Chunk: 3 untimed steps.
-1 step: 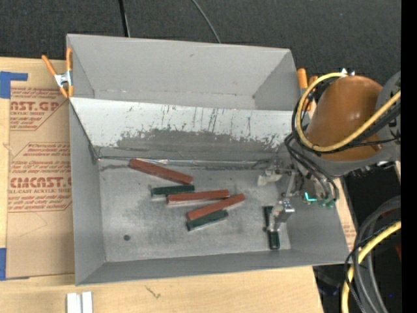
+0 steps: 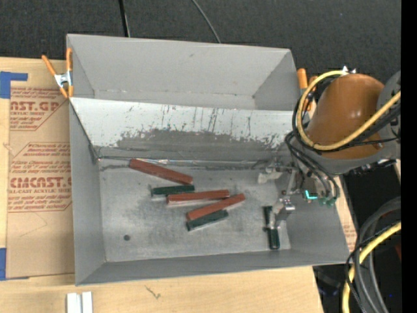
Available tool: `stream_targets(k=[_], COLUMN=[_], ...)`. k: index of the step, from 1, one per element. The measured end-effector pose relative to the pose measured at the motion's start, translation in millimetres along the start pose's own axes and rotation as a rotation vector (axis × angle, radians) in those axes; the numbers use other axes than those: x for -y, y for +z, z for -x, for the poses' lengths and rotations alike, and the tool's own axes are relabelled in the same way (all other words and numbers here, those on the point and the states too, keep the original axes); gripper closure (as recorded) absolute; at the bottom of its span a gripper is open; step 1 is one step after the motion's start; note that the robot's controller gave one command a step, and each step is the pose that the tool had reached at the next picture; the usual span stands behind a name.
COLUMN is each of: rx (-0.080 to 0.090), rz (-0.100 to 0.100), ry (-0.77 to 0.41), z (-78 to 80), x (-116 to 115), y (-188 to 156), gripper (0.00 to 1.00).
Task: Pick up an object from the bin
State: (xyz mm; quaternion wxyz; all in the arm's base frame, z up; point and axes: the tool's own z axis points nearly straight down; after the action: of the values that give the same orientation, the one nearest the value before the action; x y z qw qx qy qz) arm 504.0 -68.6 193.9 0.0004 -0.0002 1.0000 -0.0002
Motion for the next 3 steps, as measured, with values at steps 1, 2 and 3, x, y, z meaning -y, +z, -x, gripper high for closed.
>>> stream_targets(k=[1,2,3], rx=[0.009,0.005,0.005], rz=[-0.002,-0.001,0.002], ry=[-0.003,-0.031,-0.125], z=[3.2,3.1,69.2], x=[-1.2,-22.9,-113.6], y=[6.7,69.6,106.3], gripper=[0.0,0.0,1.0])
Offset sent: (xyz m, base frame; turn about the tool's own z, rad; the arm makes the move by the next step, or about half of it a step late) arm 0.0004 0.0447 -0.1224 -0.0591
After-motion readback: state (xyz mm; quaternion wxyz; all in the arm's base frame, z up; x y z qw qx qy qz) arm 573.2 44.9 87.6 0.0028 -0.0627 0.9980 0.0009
